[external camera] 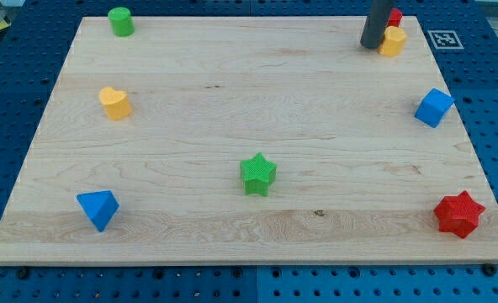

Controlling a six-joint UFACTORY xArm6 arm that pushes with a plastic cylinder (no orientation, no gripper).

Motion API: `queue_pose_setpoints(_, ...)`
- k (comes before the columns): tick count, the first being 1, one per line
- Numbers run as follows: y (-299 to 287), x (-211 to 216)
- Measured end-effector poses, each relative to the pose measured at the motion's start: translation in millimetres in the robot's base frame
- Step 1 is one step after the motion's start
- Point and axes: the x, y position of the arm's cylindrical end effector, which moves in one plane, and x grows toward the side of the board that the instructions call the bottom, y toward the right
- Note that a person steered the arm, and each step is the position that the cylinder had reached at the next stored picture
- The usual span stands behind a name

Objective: Move arm at top left corner of the board

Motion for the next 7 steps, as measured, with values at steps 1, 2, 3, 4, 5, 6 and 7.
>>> queue_pose_setpoints(1,1.8,0.1)
queue_pose_setpoints(2,-46.0,3.7)
queue_pose_setpoints(3,-117.3,3.7)
queue_pose_setpoints(4,-196.9,1.5)
queue_pose_setpoints(5,-266.3,-32.1)
queue_pose_setpoints(6,-308.5,-73.6)
queue_pose_setpoints(7,-362.6,-74.2)
